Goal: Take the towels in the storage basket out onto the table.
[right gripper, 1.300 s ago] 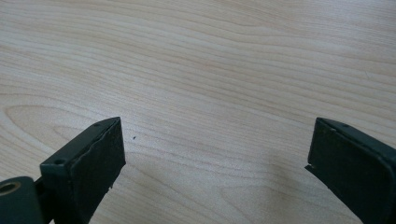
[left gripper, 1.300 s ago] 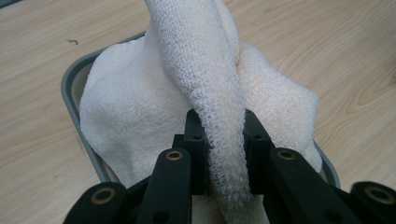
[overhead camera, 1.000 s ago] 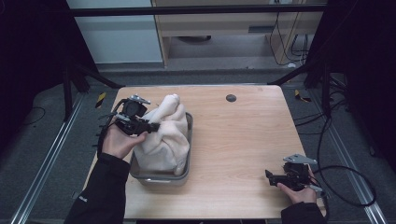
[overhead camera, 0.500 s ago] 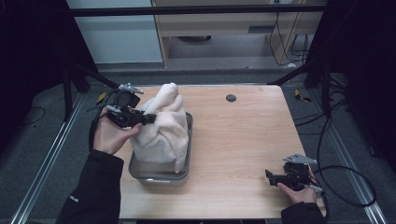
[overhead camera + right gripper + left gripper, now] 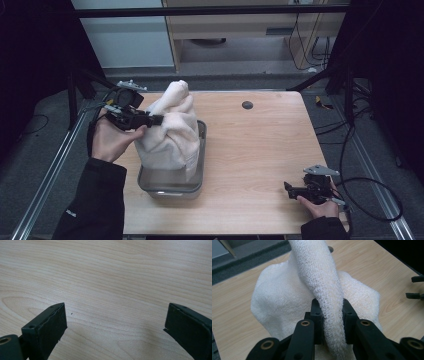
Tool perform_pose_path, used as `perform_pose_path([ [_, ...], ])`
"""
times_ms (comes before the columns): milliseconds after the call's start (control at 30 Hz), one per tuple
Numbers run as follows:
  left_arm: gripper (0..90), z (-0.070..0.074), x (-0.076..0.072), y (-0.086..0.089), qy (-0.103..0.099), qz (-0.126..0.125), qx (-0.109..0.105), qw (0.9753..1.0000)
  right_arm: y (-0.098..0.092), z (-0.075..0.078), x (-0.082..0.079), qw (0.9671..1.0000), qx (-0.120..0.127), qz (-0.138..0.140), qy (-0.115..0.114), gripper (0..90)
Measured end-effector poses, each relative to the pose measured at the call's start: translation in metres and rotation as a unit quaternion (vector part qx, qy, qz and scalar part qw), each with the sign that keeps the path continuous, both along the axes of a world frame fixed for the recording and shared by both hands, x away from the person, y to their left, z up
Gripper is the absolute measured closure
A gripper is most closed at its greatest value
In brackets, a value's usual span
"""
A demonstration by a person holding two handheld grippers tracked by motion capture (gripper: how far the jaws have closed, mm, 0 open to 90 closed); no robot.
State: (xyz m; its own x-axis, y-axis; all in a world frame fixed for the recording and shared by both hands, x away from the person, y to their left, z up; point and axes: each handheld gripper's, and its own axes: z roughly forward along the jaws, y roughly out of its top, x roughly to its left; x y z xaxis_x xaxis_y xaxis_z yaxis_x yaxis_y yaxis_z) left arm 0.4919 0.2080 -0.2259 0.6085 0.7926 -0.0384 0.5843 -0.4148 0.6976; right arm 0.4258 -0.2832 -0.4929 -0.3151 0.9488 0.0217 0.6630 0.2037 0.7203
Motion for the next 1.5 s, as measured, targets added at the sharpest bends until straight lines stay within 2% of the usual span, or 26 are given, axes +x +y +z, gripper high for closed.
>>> perform_pose_path([
  [467, 76.3, 0.021, -0.007, -0.01, -0.001, -0.017, 0.0, 0.9999, 0.0, 0.0, 0.0, 1.0, 0.0, -0.001, 0.001, 4.0],
  [767, 76.2, 0.03, -0.009, -0.024, -0.004, -0.031, 0.007, 0.9995, -0.002, 0.001, 0.0, 1.0, -0.003, -0.001, -0.004, 3.9],
  [1100, 76.2, 0.039, -0.011, -0.048, -0.004, -0.053, 0.01, 0.9985, -0.003, 0.002, -0.001, 1.0, -0.004, -0.002, -0.006, 4.0],
  [1500, 76.2, 0.037, -0.009, -0.083, 0.006, -0.082, 0.025, 0.9963, -0.004, 0.003, -0.001, 0.9999, -0.004, -0.005, -0.009, 4.1],
])
